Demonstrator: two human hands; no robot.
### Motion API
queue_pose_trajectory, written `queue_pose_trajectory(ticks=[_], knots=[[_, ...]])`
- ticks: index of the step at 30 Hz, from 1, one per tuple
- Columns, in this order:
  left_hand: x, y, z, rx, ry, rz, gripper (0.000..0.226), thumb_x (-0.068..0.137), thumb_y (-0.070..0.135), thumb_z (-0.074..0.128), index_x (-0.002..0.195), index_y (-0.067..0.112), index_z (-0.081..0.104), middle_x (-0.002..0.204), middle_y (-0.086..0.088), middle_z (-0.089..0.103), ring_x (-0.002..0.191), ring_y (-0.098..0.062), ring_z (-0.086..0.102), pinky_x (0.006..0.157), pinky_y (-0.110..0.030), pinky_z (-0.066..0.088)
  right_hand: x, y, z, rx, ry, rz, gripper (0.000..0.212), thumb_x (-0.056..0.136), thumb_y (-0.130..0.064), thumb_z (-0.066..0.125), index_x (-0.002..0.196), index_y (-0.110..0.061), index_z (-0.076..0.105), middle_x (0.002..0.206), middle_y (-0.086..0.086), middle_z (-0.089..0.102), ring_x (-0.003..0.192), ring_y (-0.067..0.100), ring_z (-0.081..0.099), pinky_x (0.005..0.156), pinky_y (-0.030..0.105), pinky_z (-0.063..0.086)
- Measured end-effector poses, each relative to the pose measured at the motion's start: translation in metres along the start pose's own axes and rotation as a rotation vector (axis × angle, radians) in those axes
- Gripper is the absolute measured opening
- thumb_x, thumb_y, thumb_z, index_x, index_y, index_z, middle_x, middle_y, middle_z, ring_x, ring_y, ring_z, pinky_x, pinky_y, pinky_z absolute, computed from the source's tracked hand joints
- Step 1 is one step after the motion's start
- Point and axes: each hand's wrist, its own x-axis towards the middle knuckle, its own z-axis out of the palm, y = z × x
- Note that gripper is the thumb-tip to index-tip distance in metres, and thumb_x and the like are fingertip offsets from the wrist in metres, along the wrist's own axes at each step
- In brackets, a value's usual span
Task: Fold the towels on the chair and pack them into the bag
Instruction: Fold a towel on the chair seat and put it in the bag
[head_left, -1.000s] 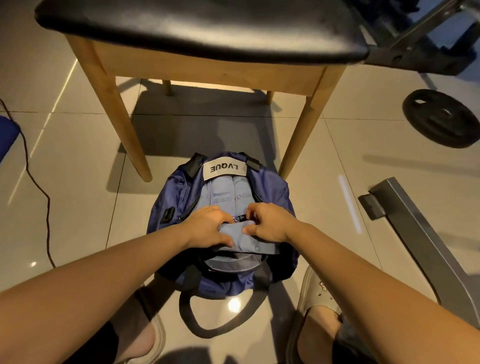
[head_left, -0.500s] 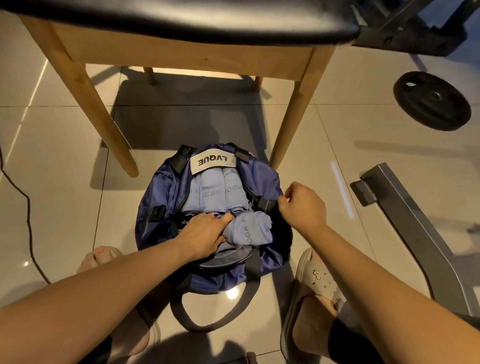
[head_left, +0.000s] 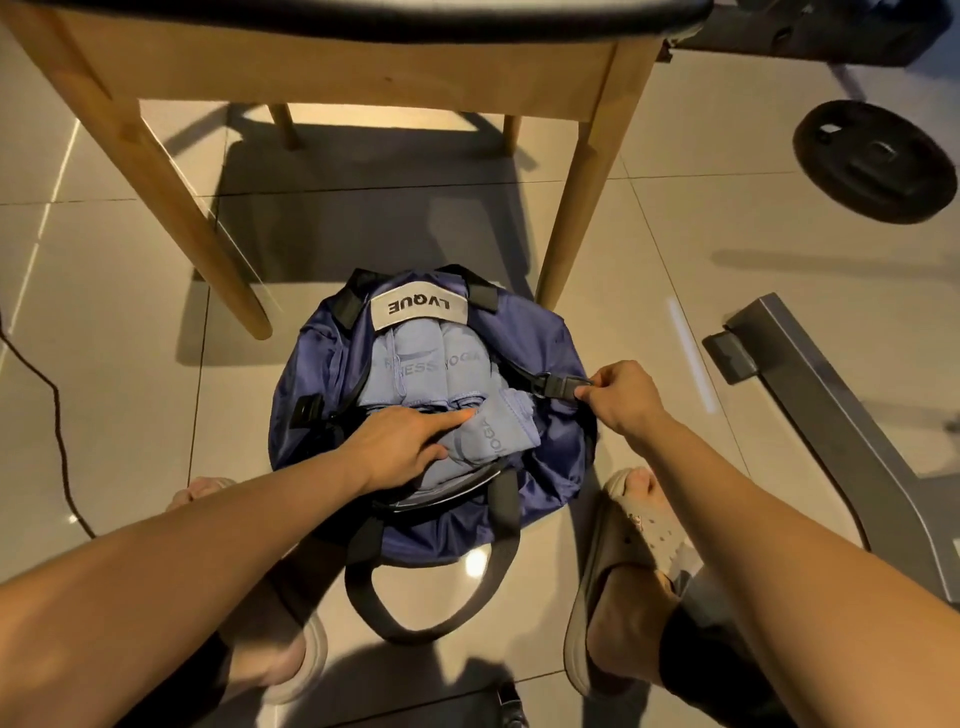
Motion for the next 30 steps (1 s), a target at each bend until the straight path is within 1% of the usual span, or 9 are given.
queue_pose_trajectory(ticks=[6,9,13,16,18,21,24,27,30], knots=[[0.007,0.011,0.005,0.148,-0.023,0.008,0.067,0.103,0.041,0.055,0.16,0.045,0.02,0.113,-0.005,0.072,0.101,-0.03,0.065,0.072,-0.036,0.041,-0.001,0.003,-0.001,-0.164,0.003,-0.037,0.016,0.095,-0.023,0.065,0.094,-0.008,0.07,0.086,0.013,0.064,0.08,0.033,0.059,0.066,0.03,0.04],[0.013,0.012,0.008,0.182,-0.008,-0.023,0.057,0.102,0.035,0.053,0.153,0.05,0.032,0.112,-0.003,0.073,0.098,-0.03,0.065,0.069,-0.036,0.043,0.003,0.005,-0.016,-0.161,-0.034,-0.057,0.017,0.095,-0.02,0.065,0.094,-0.003,0.071,0.086,0.014,0.063,0.08,0.032,0.057,0.066,0.029,0.038],[0.015,0.019,0.01,0.185,-0.005,-0.064,0.051,0.101,0.036,0.051,0.148,0.052,0.04,0.116,0.001,0.072,0.102,-0.028,0.066,0.068,-0.033,0.036,0.005,0.019,-0.027,-0.158,-0.034,-0.013,0.018,0.097,-0.019,0.065,0.088,-0.004,0.067,0.085,0.015,0.062,0.077,0.031,0.055,0.063,0.029,0.036],[0.015,0.023,0.01,0.294,-0.004,-0.06,0.048,0.099,0.038,0.053,0.146,0.041,0.045,0.112,-0.001,0.072,0.102,-0.029,0.067,0.072,-0.035,0.047,0.002,0.021,-0.017,-0.158,-0.03,0.029,0.02,0.097,-0.022,0.065,0.087,-0.005,0.065,0.084,0.014,0.061,0.077,0.031,0.054,0.062,0.03,0.036],[0.013,0.028,0.006,0.378,0.052,-0.007,0.051,0.096,0.036,0.058,0.145,0.029,0.045,0.109,-0.003,0.068,0.098,-0.028,0.067,0.07,-0.036,0.049,0.001,0.019,-0.014,-0.135,0.003,0.023,0.02,0.096,-0.024,0.066,0.087,-0.006,0.065,0.083,0.013,0.062,0.076,0.031,0.056,0.057,0.029,0.035],[0.012,0.03,0.006,0.351,0.183,0.254,0.063,0.09,0.022,0.068,0.147,0.025,0.041,0.118,-0.003,0.056,0.099,-0.025,0.059,0.068,-0.037,0.048,-0.002,0.017,-0.013,-0.114,0.087,-0.019,0.015,0.092,-0.022,0.069,0.083,-0.012,0.063,0.082,0.009,0.064,0.077,0.03,0.058,0.055,0.028,0.035],[0.018,0.025,0.01,0.319,0.074,0.371,0.057,0.093,0.017,0.063,0.146,0.025,0.045,0.126,-0.002,0.053,0.11,-0.024,0.054,0.085,-0.038,0.052,-0.003,0.018,-0.013,-0.116,0.069,-0.065,0.014,0.092,-0.017,0.068,0.081,-0.012,0.061,0.076,0.005,0.06,0.075,0.028,0.056,0.058,0.03,0.035],[0.026,0.026,0.01,0.156,-0.07,0.253,0.054,0.093,0.016,0.057,0.145,0.029,0.052,0.126,0.0,0.059,0.114,-0.024,0.053,0.092,-0.04,0.05,-0.002,0.022,-0.024,-0.04,-0.031,-0.113,0.014,0.093,-0.012,0.066,0.081,-0.008,0.06,0.078,0.008,0.06,0.073,0.025,0.053,0.063,0.034,0.044],[0.032,0.03,0.008,-0.078,-0.234,0.121,0.053,0.09,0.008,0.05,0.132,0.035,0.063,0.12,-0.001,0.068,0.113,-0.027,0.057,0.092,-0.043,0.05,-0.006,0.034,-0.041,0.251,-0.147,-0.122,0.015,0.097,-0.003,0.063,0.083,-0.004,0.056,0.078,0.012,0.057,0.07,0.023,0.052,0.064,0.035,0.05]])
